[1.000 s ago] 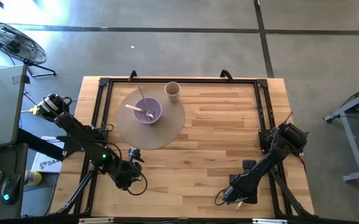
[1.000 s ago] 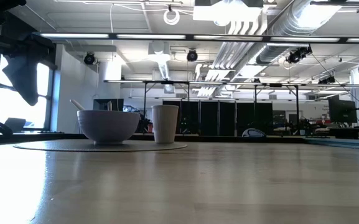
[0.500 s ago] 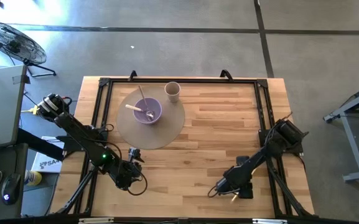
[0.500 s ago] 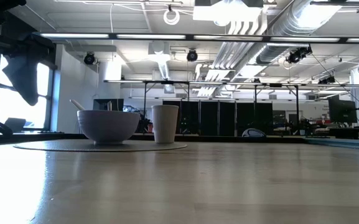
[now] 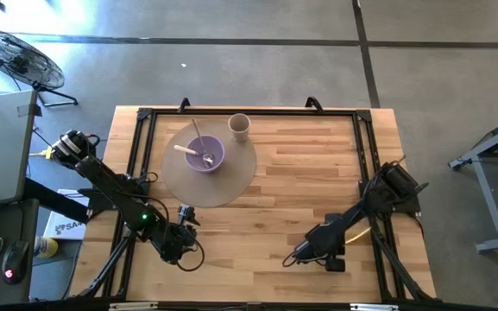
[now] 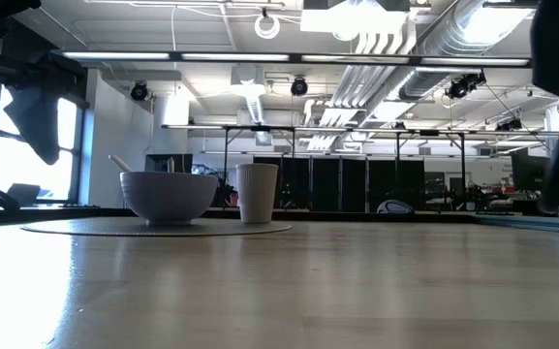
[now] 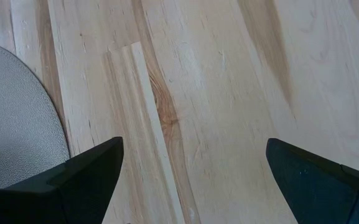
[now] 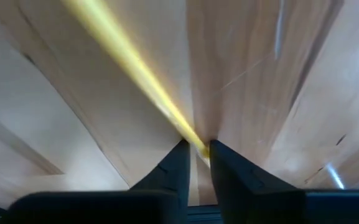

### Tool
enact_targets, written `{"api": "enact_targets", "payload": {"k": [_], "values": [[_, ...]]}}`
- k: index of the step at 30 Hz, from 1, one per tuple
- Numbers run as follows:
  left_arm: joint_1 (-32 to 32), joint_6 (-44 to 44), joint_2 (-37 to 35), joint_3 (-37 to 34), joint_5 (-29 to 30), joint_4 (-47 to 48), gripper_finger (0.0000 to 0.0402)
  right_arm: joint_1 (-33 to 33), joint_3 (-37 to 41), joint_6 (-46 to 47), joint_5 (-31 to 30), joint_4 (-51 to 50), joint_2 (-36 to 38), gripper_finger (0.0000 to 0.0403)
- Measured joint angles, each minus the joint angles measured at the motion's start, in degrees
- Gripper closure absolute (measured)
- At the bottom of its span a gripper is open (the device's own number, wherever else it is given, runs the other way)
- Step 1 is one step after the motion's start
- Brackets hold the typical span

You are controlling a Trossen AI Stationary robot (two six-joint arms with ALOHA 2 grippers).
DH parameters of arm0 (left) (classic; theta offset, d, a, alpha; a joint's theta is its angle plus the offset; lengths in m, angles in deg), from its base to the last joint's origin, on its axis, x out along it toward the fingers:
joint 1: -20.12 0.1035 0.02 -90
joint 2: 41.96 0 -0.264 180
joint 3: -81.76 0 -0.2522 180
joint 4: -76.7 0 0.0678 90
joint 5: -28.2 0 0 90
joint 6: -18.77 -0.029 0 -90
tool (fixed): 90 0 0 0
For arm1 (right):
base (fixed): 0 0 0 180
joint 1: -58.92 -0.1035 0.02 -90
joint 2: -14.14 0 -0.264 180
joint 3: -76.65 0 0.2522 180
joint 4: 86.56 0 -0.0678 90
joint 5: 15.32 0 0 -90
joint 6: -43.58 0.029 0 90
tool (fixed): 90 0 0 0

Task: Pick & Place Utensil
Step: Put the yellow straw into the white cup on the gray placemat

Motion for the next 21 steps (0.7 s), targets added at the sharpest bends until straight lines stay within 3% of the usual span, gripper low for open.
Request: {"api": "enact_targets", "payload": {"k": [5, 11, 15, 21], "values": [[0.00, 0.00, 0.00, 0.00, 0.00, 0.00, 0.0015, 1.90, -0.98, -0.10, 0.53, -0.27, -0.16, 0.0381], [0.00, 0.00, 0.00, 0.00, 0.00, 0.00, 0.0015, 4.46, -5.89, -0.16, -6.39, 0.47, -0.22, 0.0399], [0.00, 0.02, 0.00, 0.00, 0.01, -0.04, 0.0015, 6.25, -10.23, -0.25, -15.45, 1.19, -0.28, 0.0396], [0.00, 6.19, 0.00, 0.02, -1.26, -3.06, 0.0015, 11.08, -18.94, -0.08, -34.94, 0.54, -0.28, 0.0399]]}}
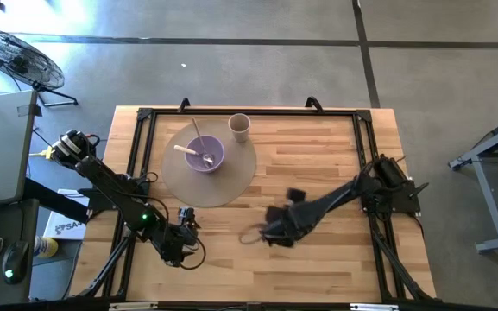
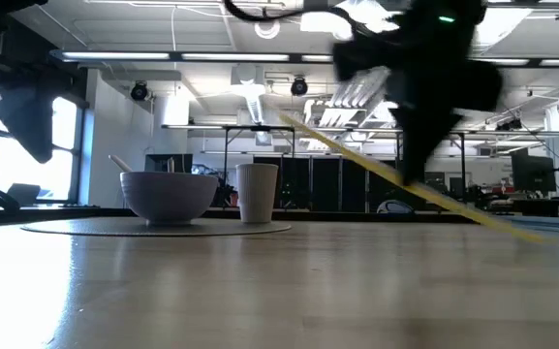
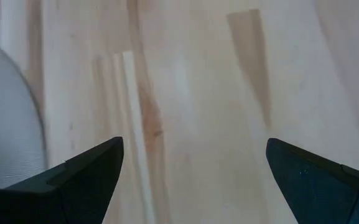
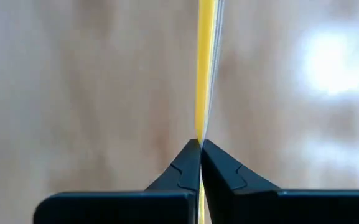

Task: Pick & Place Utensil
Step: Put the yellow straw into the white cup on the gray placemat

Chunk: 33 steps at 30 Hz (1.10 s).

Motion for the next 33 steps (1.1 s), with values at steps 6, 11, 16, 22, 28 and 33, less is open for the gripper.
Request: {"api": "enact_targets", "payload": {"k": [6, 11, 16, 22, 28, 33], "values": [[-0.11, -4.61, 0.02, 1.65, -7.62, 3.30, 0.0015, 6.28, -8.59, -3.85, -14.26, 8.36, 0.04, 0.0401], [-2.49, -2.19, -1.79, 2.26, -7.05, 9.42, 0.0015, 11.22, -10.28, -19.03, -16.53, 32.45, 0.07, 0.0400], [-7.55, 4.37, -6.91, 2.26, -0.43, 16.00, 0.0015, 15.83, -8.71, -28.91, -9.80, 57.28, 0.17, 0.0401], [-14.69, 6.05, -13.76, 2.26, 10.31, 17.60, 0.0015, 19.94, -8.76, -36.38, -13.15, 72.05, 0.26, 0.0401], [-18.21, 6.03, -16.91, 2.26, 13.87, 17.72, 0.0015, 26.25, -8.73, -35.37, -21.61, 73.58, 0.26, 0.0401], [-17.99, 5.95, -17.14, 2.26, 13.65, 18.49, 0.0015, 31.17, -8.74, -29.98, -25.00, 73.05, 0.26, 0.0402]]}}
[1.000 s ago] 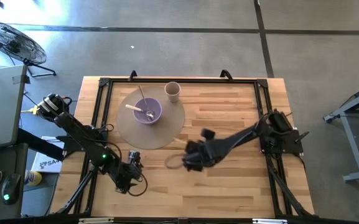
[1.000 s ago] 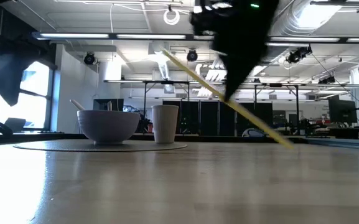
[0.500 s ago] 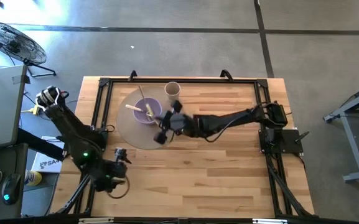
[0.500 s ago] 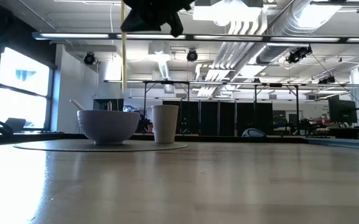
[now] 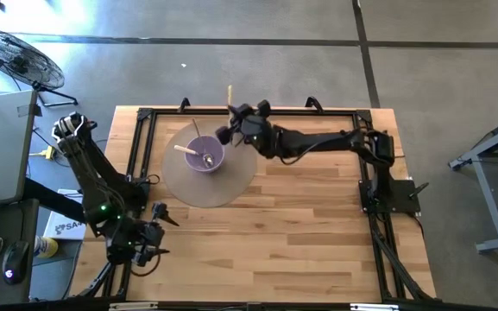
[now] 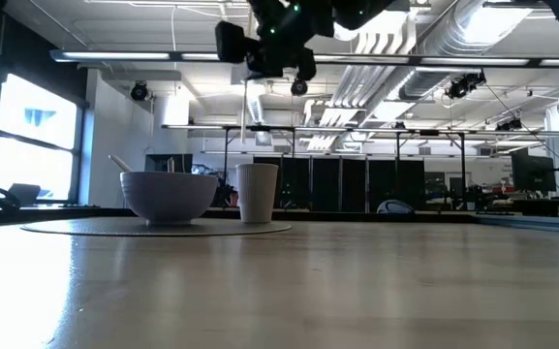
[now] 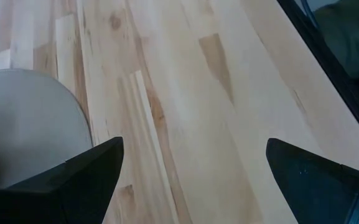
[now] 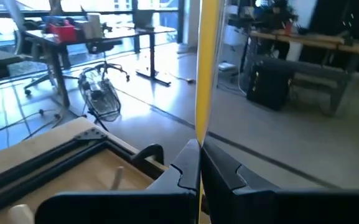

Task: Pick & Place Utensil
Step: Put the yellow straw into the white cup on the gray placemat, then return to Home Position

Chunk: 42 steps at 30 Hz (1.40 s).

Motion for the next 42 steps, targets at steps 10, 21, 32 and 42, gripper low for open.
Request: {"api": "enact_targets", "payload": {"k": [10, 21, 32, 42], "values": [[-0.02, -0.13, 0.00, 0.00, -0.05, 0.09, 0.0015, 4.86, 0.00, 12.65, 4.02, -14.41, -0.02, 0.0397], [-0.02, -0.13, 0.00, 0.00, 0.46, 0.09, 0.0015, 5.34, 0.00, 12.75, 7.31, -17.48, -0.02, 0.0331], [-0.01, -3.40, 0.02, -0.02, -0.89, -0.02, 0.0015, 5.69, 0.02, 16.55, 15.46, -19.25, 5.85, 0.0246], [0.00, -3.54, 0.02, -0.02, -2.45, -0.05, 0.0015, 4.58, -0.02, 15.03, 14.60, -43.11, 22.82, 0.0257]]}}
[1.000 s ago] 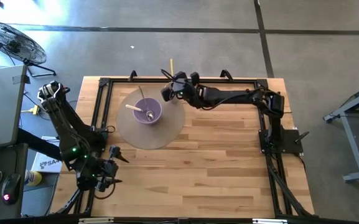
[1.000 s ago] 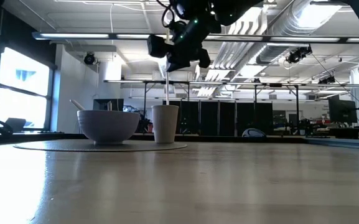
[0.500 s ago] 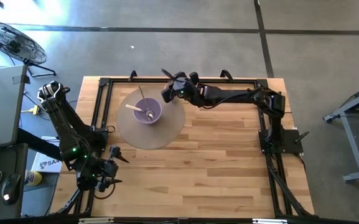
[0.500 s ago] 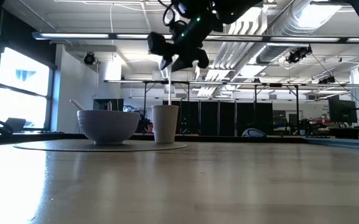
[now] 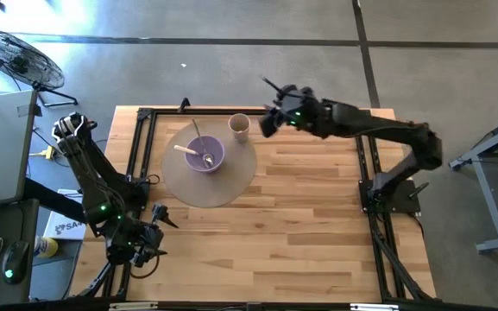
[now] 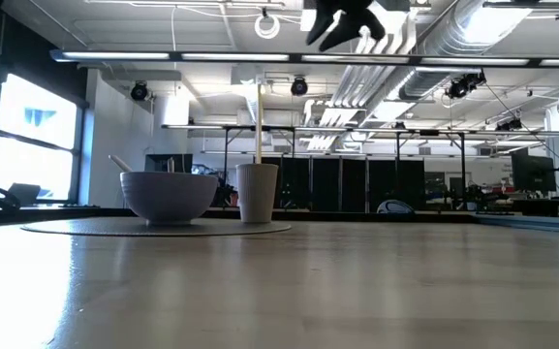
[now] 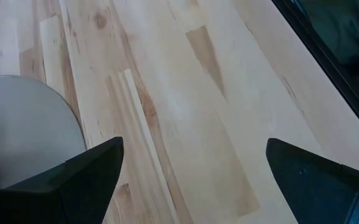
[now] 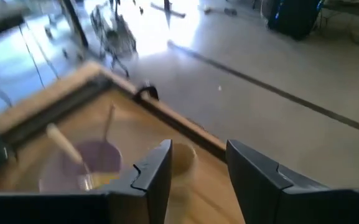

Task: Pick & Place Utensil
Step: Return to Home Position

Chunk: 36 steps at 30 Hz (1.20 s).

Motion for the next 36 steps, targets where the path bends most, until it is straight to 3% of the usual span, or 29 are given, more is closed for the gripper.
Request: {"api": "enact_targets", "payload": {"k": [3, 6, 9, 14, 19, 22, 28, 36], "values": [[0.00, -0.07, 0.00, 0.00, 0.45, -0.02, 0.0015, -2.03, 0.69, 0.02, 0.20, -8.74, 3.34, 0.0264], [0.00, -0.41, 0.00, 0.00, 1.41, 0.00, 0.0015, -5.23, 6.89, 0.70, 0.50, -9.81, 6.64, 0.0273], [-0.02, -1.42, 0.00, 0.00, 1.77, -0.01, 0.0015, -8.10, 16.99, 0.26, 3.14, -3.95, 10.08, 0.0284], [-0.01, -1.37, 0.00, 0.00, 0.50, -0.07, 0.0015, -12.23, 35.27, -1.23, 12.43, 12.41, 16.81, 0.0305], [-0.01, -1.33, 0.00, 0.00, -1.68, -0.19, 0.0015, -15.99, 47.87, -0.23, 13.09, 24.92, 26.28, 0.0324], [-0.02, -1.31, 0.02, 0.00, -1.87, -0.54, 0.0015, -17.86, 52.51, 0.00, 14.50, 30.01, 32.98, 0.0329], [-0.02, -2.67, 0.00, 0.00, -0.30, -3.44, 0.0015, -20.28, 58.99, 0.29, 20.13, 30.69, 44.93, 0.0327], [-0.02, -4.57, 0.02, 0.00, 0.48, -6.36, 0.0015, -20.50, 66.86, 0.23, 19.84, 30.83, 53.23, 0.0328]]}}
